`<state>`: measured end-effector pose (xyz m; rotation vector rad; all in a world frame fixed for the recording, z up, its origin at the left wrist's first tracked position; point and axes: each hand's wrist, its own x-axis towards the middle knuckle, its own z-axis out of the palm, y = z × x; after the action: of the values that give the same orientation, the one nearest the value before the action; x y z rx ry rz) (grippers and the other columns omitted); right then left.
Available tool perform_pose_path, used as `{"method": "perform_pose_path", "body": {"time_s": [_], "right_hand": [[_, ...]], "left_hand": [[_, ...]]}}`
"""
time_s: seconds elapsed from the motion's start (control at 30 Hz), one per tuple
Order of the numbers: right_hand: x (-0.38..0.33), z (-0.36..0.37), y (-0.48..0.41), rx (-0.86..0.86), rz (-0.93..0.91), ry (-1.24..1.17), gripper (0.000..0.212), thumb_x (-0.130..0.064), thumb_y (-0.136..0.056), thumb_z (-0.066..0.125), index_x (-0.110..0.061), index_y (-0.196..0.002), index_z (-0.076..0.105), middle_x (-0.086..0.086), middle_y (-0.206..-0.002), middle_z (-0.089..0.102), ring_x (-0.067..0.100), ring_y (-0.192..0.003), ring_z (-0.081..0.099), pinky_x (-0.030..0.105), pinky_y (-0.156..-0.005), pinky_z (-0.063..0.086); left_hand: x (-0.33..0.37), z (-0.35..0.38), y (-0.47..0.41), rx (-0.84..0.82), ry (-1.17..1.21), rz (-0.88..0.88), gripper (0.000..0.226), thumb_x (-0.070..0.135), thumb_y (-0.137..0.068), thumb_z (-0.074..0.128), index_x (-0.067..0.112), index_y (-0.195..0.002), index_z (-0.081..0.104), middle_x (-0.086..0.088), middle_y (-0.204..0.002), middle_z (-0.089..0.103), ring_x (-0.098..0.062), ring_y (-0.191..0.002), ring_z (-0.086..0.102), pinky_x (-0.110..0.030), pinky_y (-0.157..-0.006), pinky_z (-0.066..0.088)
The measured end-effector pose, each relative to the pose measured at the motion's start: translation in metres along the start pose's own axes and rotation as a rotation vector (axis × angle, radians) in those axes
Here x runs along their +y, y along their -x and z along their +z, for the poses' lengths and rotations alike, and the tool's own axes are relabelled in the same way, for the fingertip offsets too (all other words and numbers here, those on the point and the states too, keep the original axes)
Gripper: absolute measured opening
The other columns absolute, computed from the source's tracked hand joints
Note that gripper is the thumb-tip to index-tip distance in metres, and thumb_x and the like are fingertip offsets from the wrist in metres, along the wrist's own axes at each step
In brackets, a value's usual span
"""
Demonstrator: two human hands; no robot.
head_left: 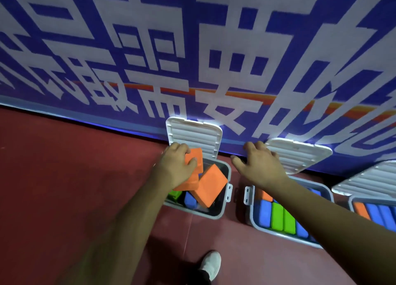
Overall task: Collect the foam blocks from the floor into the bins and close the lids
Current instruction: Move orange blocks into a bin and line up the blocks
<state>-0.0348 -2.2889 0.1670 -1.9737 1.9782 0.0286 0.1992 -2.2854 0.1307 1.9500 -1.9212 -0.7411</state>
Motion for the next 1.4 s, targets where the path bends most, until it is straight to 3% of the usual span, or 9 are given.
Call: {"method": "perform_pose_path", "body": {"time_s": [0.23, 0.4, 0.67, 0.77, 0.93, 1.1, 1.17, 1.27, 1.4], "right_hand": [[-0.008, 0.094, -0.109, -0.135, -0.009, 0.056, 0.053, -0.055, -0.094, 0.042, -0.015, -0.128, 0.049, 0.012, -0.123, 0.051, 0.034, -0.114, 0.053, 0.047, -0.105, 0.035], [-0.015, 0.193, -0.162, -0.233, 0.103, -0.034, 0.056, -0.056, -0.093, 0.043, -0.014, -0.130, 0.048, 0.013, -0.129, 0.049, 0.036, -0.119, 0.051, 0.050, -0.102, 0.036], [-0.033, 0.335, -0.239, -0.253, 0.332, -0.417, 0.079, -0.063, -0.091, 0.050, -0.005, -0.142, 0.037, 0.020, -0.140, 0.047, 0.035, -0.126, 0.049, 0.038, -0.094, 0.041], [-0.044, 0.374, -0.258, -0.273, 0.478, -0.630, 0.085, -0.067, -0.089, 0.052, -0.003, -0.143, 0.035, 0.016, -0.139, 0.051, 0.032, -0.127, 0.050, 0.035, -0.096, 0.041], [-0.047, 0.418, -0.255, -0.158, 0.643, -0.923, 0.069, -0.062, -0.088, 0.059, -0.010, -0.130, 0.043, 0.002, -0.120, 0.060, 0.026, -0.111, 0.061, 0.050, -0.097, 0.050], [-0.033, 0.415, -0.220, -0.121, 0.838, -1.467, 0.059, -0.038, -0.084, 0.073, -0.016, -0.129, 0.041, 0.004, -0.116, 0.058, 0.026, -0.102, 0.066, 0.044, -0.086, 0.058], [-0.020, 0.411, -0.206, -0.181, 0.865, -1.681, 0.060, -0.034, -0.081, 0.075, -0.017, -0.133, 0.048, 0.010, -0.126, 0.060, 0.027, -0.104, 0.066, 0.042, -0.086, 0.058], [-0.007, 0.414, -0.186, -0.166, 0.929, -1.888, 0.044, -0.027, -0.085, 0.073, -0.014, -0.124, 0.057, 0.013, -0.123, 0.063, 0.028, -0.097, 0.070, 0.043, -0.082, 0.059], [-0.005, 0.438, -0.163, -0.178, 0.981, -1.945, 0.048, -0.022, -0.083, 0.076, -0.006, -0.124, 0.056, 0.018, -0.126, 0.061, 0.036, -0.099, 0.070, 0.047, -0.079, 0.059]], "left_hand": [[-0.098, 0.066, -0.093, -0.044, -0.023, -0.069, 0.026, 0.020, -0.084, 0.070, 0.002, -0.102, 0.067, -0.017, -0.106, 0.062, -0.033, -0.105, 0.059, -0.033, -0.091, 0.043], [-0.185, 0.137, -0.143, -0.197, -0.073, -0.240, 0.036, 0.035, -0.087, 0.063, 0.005, -0.107, 0.064, -0.020, -0.114, 0.060, -0.038, -0.108, 0.057, -0.043, -0.092, 0.049], [-0.280, 0.242, -0.178, -0.108, 0.039, -0.621, 0.084, 0.059, -0.080, 0.061, 0.004, -0.139, 0.035, -0.021, -0.142, 0.034, -0.040, -0.135, 0.031, -0.048, -0.110, 0.032], [-0.314, 0.265, -0.186, -0.109, 0.216, -0.751, 0.107, 0.075, -0.067, 0.054, 0.012, -0.148, 0.024, -0.019, -0.142, 0.041, -0.037, -0.129, 0.043, -0.044, -0.107, 0.037], [-0.339, 0.280, -0.188, -0.062, 0.408, -0.634, 0.086, 0.077, -0.064, 0.052, 0.019, -0.126, 0.041, -0.011, -0.118, 0.062, -0.035, -0.106, 0.061, -0.047, -0.093, 0.051], [-0.327, 0.277, -0.193, 0.065, 0.756, -0.491, 0.098, 0.069, -0.060, 0.068, 0.023, -0.140, 0.034, 0.003, -0.128, 0.060, -0.013, -0.109, 0.061, -0.027, -0.095, 0.046], [-0.319, 0.282, -0.197, -0.021, 0.670, -0.423, 0.096, 0.068, -0.073, 0.068, 0.024, -0.148, 0.028, 0.001, -0.140, 0.053, -0.013, -0.122, 0.054, -0.016, -0.094, 0.039], [-0.332, 0.303, -0.179, -0.240, 0.270, -0.571, 0.111, 0.083, -0.072, 0.053, 0.015, -0.153, 0.019, -0.010, -0.155, 0.033, -0.029, -0.140, 0.036, -0.036, -0.111, 0.033], [-0.356, 0.338, -0.138, -0.503, 0.308, -0.783, 0.108, 0.087, -0.061, 0.059, 0.015, -0.140, 0.044, -0.010, -0.132, 0.058, -0.031, -0.119, 0.056, -0.041, -0.102, 0.045]]}}
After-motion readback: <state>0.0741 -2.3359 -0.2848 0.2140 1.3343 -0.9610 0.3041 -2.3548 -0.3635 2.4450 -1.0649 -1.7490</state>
